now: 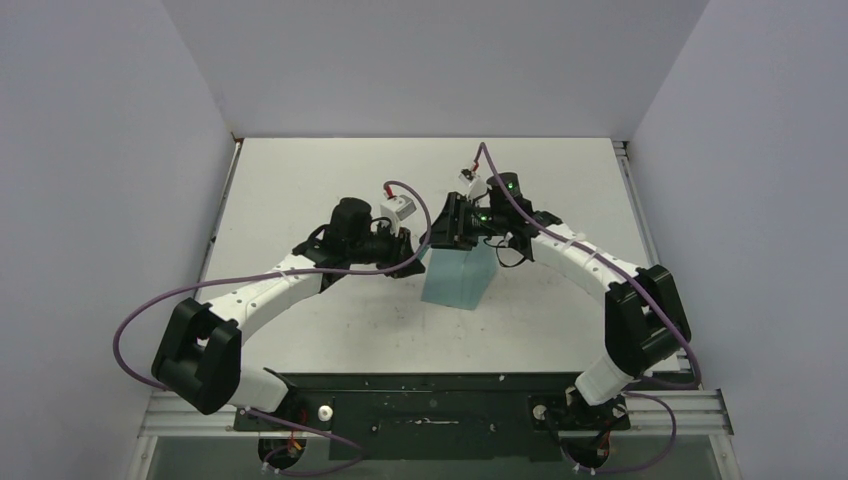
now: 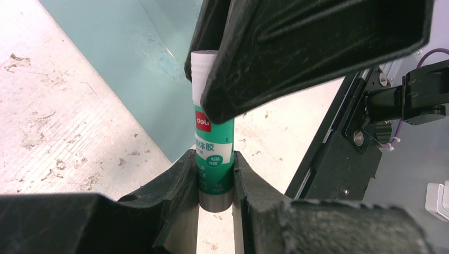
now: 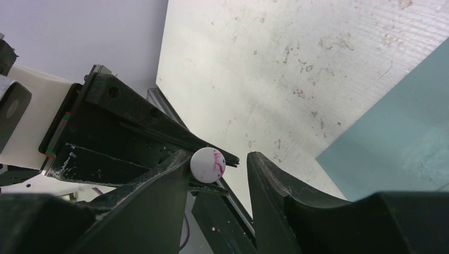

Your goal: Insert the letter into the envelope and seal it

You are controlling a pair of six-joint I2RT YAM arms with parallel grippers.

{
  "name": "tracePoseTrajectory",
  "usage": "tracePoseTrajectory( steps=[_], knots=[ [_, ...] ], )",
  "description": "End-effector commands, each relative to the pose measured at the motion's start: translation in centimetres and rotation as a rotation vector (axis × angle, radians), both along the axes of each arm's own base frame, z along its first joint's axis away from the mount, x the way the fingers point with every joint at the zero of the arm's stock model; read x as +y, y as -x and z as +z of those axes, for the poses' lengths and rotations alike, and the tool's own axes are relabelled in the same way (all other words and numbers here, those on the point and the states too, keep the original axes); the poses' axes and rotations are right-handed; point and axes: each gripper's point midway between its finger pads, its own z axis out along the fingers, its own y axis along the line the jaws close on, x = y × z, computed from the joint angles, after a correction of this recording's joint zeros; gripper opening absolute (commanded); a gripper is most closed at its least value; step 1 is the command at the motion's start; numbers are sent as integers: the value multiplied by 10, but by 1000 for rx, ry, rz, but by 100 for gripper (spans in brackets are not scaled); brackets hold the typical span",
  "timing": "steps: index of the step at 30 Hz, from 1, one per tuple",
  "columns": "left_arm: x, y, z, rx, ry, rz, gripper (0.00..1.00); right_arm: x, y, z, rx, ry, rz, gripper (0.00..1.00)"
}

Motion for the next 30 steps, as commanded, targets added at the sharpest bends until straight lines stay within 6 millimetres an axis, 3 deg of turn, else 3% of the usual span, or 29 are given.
tracePoseTrajectory(
  steps=[1, 9, 16, 30],
  knots=[
    [-2, 1, 13, -28, 23, -42, 0, -10, -18, 36, -121, -41, -58, 47],
    [-3, 3, 14, -29, 29, -49, 0, -8, -14, 36, -107, -77, -42, 44],
    [-5, 1, 17, -34, 36, -52, 0, 2, -5, 29, -74, -87, 16, 49],
    [-2, -2, 15, -31, 25, -33, 0, 8, 1, 28, -43, -109, 67, 21]
  ],
)
